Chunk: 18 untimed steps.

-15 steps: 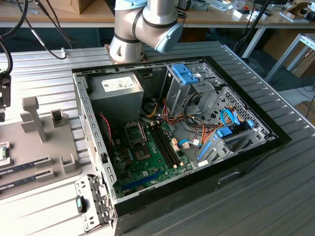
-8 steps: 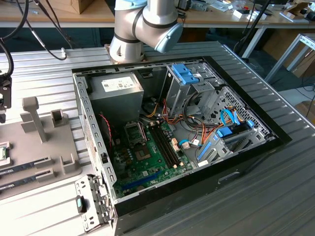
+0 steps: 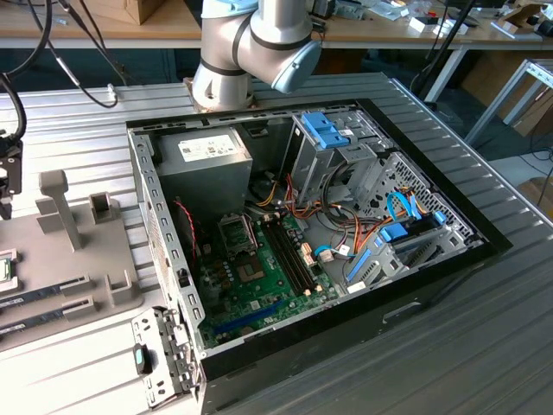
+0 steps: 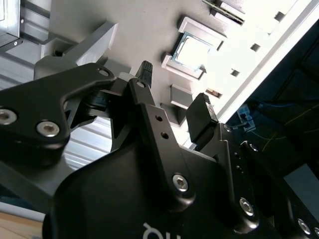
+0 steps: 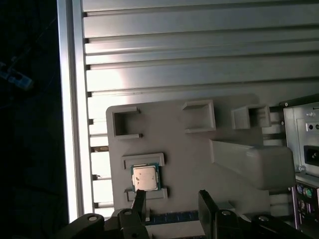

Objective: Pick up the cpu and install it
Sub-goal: 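Pick up the cpu and move it towards the insertion slot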

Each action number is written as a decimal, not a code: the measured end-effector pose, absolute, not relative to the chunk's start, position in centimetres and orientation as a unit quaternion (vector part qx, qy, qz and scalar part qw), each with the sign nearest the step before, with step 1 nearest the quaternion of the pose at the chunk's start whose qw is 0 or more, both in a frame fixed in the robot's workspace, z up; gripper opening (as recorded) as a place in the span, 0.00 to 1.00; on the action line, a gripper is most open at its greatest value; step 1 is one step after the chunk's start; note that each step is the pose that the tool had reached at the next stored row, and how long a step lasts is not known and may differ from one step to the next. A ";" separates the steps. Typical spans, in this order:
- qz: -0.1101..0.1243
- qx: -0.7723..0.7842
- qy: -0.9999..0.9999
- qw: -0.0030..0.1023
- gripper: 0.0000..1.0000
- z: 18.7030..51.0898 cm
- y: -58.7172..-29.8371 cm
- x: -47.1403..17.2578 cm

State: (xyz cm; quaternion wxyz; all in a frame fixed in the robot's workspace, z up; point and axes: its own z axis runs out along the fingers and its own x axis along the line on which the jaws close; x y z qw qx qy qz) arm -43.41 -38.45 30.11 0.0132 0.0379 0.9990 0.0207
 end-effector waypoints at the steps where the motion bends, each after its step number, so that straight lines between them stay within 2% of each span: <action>1: 0.021 0.038 0.999 0.013 0.54 30.1 -38.5 -43.4; 18: 0.021 0.038 0.999 0.013 0.54 29.2 -38.5 -43.4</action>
